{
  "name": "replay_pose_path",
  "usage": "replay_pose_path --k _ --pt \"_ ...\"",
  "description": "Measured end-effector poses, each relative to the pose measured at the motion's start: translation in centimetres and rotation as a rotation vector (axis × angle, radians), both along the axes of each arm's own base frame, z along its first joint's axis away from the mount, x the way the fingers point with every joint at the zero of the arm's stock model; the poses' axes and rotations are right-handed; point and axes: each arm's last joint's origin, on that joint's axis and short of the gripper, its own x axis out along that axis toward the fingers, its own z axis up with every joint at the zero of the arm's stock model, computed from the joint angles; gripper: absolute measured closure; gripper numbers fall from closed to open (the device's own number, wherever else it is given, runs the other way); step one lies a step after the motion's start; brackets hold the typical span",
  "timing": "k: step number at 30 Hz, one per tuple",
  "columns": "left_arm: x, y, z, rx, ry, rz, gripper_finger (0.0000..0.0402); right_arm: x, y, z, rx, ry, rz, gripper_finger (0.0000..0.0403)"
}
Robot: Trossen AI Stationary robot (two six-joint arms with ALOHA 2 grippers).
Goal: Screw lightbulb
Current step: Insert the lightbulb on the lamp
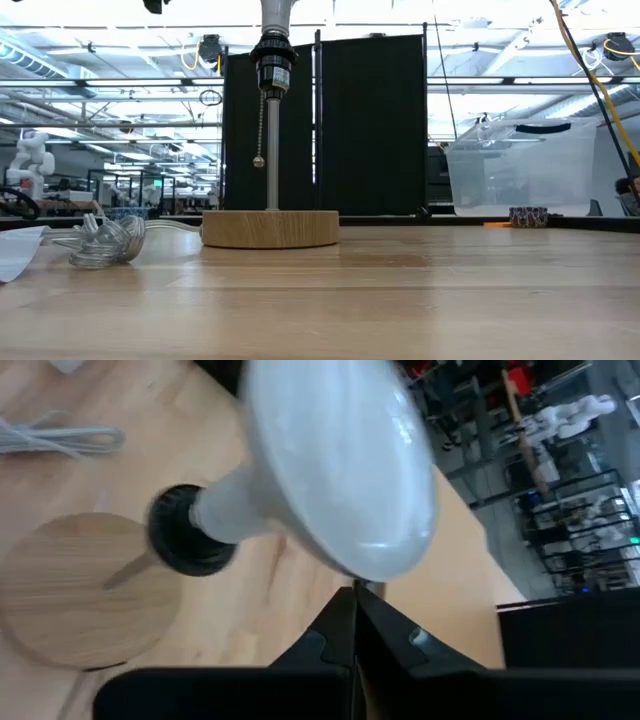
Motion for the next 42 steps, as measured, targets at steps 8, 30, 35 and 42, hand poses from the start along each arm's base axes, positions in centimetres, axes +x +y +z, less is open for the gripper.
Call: replay_pose_path --k 8,30,35,42 --pt "0.7 0.0 0.0 0.002 -0.03 0.011 0.0138 0.3 -0.7 0.4 -0.026 -0.03 -0.001 0.0403" --pt "2.0 1.1 -0.9 -0.031 -0.003 0.075 0.0138 -0.1 0.8 0.5 -0.05 -0.02 0.043 0.0403" --pt "2.0 1.4 -1.0 -0.034 0.016 0.137 0.0138 -0.1 1.2 0.5 -0.044 -0.02 0.057 0.0403" --pt "2.3 2.1 -1.8 -0.037 0.078 0.183 0.0138 -0.2 1.8 0.3 -0.037 -0.002 0.097 0.0403"
